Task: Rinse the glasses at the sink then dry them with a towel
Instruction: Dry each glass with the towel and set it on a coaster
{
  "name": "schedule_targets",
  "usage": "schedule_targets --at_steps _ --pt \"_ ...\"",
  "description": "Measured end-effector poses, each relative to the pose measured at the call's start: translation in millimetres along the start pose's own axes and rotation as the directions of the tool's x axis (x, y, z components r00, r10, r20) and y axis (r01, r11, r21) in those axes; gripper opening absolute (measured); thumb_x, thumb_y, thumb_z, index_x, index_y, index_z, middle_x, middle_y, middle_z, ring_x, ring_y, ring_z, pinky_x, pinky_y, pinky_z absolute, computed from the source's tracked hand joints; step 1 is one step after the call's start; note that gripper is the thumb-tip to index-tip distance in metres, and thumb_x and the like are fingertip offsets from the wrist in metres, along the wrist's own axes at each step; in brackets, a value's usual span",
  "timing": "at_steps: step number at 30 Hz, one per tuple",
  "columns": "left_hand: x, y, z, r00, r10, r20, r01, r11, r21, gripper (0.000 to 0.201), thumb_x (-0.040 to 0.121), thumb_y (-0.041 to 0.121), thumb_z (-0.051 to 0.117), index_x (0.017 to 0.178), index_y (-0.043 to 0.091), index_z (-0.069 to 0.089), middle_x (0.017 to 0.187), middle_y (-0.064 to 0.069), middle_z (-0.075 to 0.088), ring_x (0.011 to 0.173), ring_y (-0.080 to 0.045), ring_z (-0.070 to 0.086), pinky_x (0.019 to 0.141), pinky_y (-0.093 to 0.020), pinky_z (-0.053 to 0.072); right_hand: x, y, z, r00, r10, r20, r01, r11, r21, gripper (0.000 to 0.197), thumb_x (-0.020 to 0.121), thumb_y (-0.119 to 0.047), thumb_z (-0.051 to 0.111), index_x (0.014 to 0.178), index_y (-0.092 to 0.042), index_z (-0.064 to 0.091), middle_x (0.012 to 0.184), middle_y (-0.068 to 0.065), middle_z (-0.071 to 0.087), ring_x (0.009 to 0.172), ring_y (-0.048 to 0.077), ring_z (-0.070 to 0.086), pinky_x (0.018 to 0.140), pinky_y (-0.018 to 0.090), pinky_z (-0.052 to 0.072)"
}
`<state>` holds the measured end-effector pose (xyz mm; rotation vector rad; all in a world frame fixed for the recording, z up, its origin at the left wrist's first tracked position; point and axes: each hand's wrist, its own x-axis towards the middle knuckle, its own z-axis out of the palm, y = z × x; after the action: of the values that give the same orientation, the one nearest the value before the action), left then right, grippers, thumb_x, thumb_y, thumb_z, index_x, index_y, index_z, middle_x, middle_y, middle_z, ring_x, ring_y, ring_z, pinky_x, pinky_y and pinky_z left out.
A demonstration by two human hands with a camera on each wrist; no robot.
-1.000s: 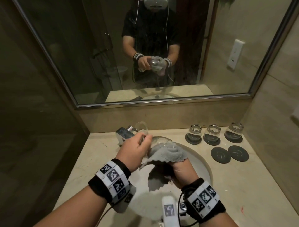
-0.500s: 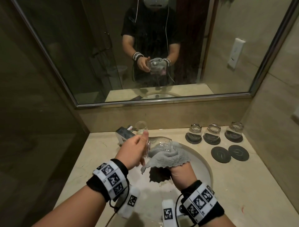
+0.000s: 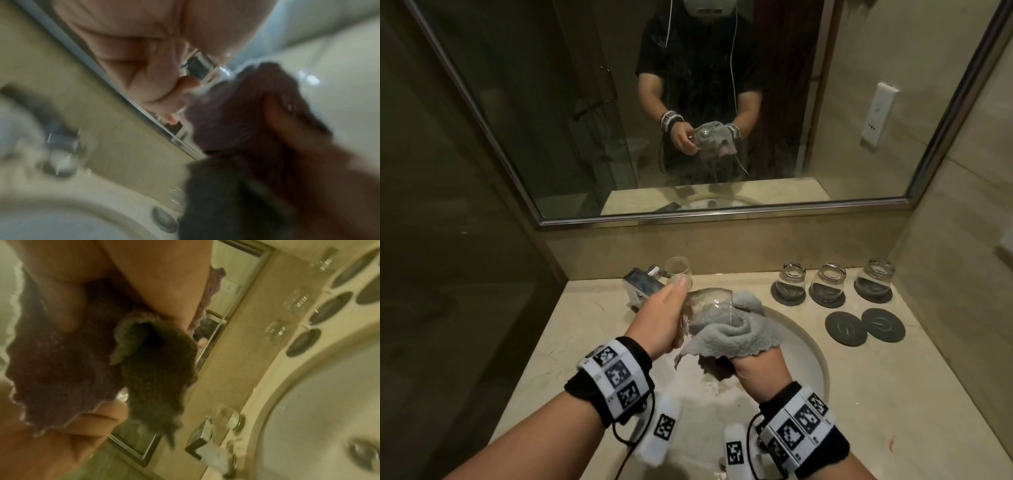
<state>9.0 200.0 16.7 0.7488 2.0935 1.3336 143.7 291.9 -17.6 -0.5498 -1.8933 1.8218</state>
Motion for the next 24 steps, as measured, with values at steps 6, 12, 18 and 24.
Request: schedule_targets --at_steps 6,12,18,24 --pt "-4 1 -3 0.945 0.325 0.04 -0.321 0.893 0.315 0.043 0.098 0.057 0.032 0.113 0.025 0.058 0.098 0.006 0.062 0.083 -0.01 0.056 0.073 -0.028 0.046 4 13 1 0.996 -0.092 -0.006 0.092 0.992 0.09 0.02 0.07 -0.009 0.07 0.09 -0.006 0.072 0.095 0.019 0.069 0.087 0.025 0.067 0.081 0.042 0.054" --pt "-5 9 -1 0.994 0.09 0.055 -0.096 0.986 0.136 0.037 0.099 0.051 0.036 0.096 0.02 0.056 0.08 0.001 0.059 0.053 -0.008 0.049 0.051 -0.023 0.038 7 13 -4 0.973 -0.224 -0.051 0.193 0.92 -0.342 0.046 0.06 -0.026 0.082 0.097 -0.006 0.066 0.075 0.001 0.072 0.072 0.005 0.065 0.086 0.038 0.053" --pt "-4 6 -2 0.988 0.132 0.075 -0.141 0.979 0.145 0.042 0.093 0.062 0.032 0.108 0.03 0.055 0.08 0.009 0.058 0.053 -0.003 0.053 0.048 -0.019 0.039 7 22 -9 0.92 -0.391 0.039 0.378 0.852 -0.363 0.027 0.063 -0.04 0.077 0.087 -0.029 0.073 0.086 -0.003 0.075 0.084 0.005 0.066 0.089 0.04 0.055" --pt "-7 7 0 0.973 0.222 0.066 -0.232 0.945 0.231 0.027 0.1 0.042 0.042 0.1 0.018 0.055 0.071 0.008 0.055 0.049 0.002 0.049 0.05 -0.015 0.034 6 25 -3 0.986 -0.148 0.081 0.153 0.986 -0.06 0.055 0.077 -0.049 0.07 0.094 0.004 0.069 0.09 0.026 0.069 0.083 0.031 0.067 0.075 0.032 0.053"
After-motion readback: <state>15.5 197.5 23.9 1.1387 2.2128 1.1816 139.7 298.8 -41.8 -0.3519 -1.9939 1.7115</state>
